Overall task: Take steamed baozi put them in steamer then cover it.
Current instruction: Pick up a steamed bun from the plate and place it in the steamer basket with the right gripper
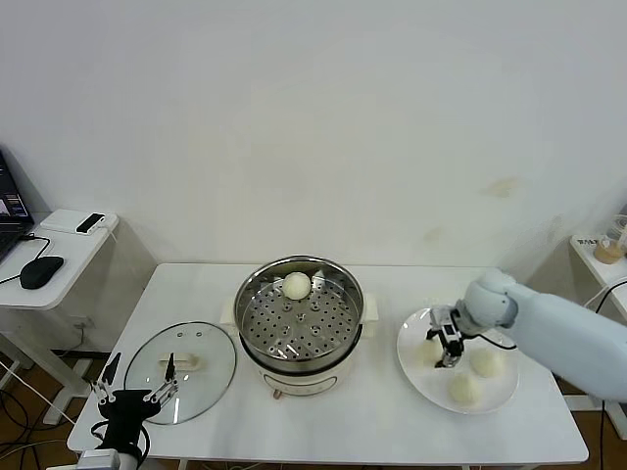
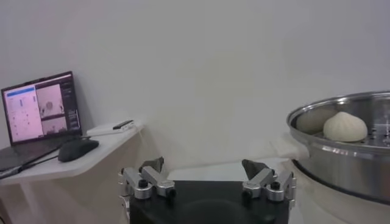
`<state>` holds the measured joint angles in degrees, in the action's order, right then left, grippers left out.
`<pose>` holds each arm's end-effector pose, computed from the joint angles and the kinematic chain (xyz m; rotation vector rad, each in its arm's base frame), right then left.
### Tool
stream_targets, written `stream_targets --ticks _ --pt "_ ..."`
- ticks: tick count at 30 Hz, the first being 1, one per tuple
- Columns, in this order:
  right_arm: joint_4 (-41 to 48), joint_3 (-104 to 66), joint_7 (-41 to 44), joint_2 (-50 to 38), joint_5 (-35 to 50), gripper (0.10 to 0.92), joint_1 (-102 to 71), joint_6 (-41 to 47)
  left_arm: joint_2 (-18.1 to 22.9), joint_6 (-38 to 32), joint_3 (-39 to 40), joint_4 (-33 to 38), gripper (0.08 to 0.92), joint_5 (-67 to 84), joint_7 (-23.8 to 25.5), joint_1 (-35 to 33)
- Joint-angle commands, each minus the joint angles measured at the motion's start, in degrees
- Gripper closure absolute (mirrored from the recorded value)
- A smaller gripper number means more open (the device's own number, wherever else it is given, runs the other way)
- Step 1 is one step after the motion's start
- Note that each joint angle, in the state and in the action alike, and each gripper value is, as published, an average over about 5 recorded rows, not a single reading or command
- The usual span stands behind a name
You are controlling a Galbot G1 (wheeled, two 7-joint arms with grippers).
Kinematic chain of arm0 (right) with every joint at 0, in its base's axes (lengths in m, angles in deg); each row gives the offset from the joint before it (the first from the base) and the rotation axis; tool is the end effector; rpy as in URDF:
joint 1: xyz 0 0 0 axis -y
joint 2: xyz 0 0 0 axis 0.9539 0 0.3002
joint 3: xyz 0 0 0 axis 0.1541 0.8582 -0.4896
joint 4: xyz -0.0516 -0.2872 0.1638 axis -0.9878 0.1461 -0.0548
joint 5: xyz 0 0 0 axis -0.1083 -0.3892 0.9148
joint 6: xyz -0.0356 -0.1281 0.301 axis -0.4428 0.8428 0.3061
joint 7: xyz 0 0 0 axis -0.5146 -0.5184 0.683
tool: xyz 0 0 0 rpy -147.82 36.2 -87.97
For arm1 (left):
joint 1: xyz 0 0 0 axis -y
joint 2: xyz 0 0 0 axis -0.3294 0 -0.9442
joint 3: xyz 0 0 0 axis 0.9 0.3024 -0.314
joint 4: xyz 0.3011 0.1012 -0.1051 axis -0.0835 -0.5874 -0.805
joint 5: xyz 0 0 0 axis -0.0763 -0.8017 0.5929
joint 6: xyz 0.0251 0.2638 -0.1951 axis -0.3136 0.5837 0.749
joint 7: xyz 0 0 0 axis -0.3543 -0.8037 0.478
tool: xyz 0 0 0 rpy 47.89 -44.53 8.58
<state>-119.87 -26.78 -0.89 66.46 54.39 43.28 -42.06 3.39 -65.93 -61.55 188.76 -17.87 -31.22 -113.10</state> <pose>0.4470 -0.1185 -0.1838 1.2776 -1.3850 1.3667 0.1101 0.0733 -0.2557 0.2235 -2.9701 -0.3286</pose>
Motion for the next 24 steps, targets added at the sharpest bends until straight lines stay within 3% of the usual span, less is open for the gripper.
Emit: stream_targets --ticks 1,9,18,24 --pt "-2.5 1.7 3.8 -3.0 4.1 0.367 13.1 0.0 -0.1 0.0 0.3 0.5 0.177 0.0 0.0 -0.1" --pt "-6.0 7.6 2.5 0.3 11.7 0.364 28.0 1.9 -0.5 0.0 0.7 0.9 0.177 0.2 0.0 -0.1" --pt "-6.1 13.3 -3.1 14.5 22.1 0.356 35.3 7.7 -0.8 0.1 0.5 -0.5 0.177 0.4 0.0 1.3" --pt "-1.3 13.9 -7.7 26.7 27.7 0.355 33.1 11.8 -1.3 0.6 -0.8 0.1 0.177 1.0 0.1 1.4"
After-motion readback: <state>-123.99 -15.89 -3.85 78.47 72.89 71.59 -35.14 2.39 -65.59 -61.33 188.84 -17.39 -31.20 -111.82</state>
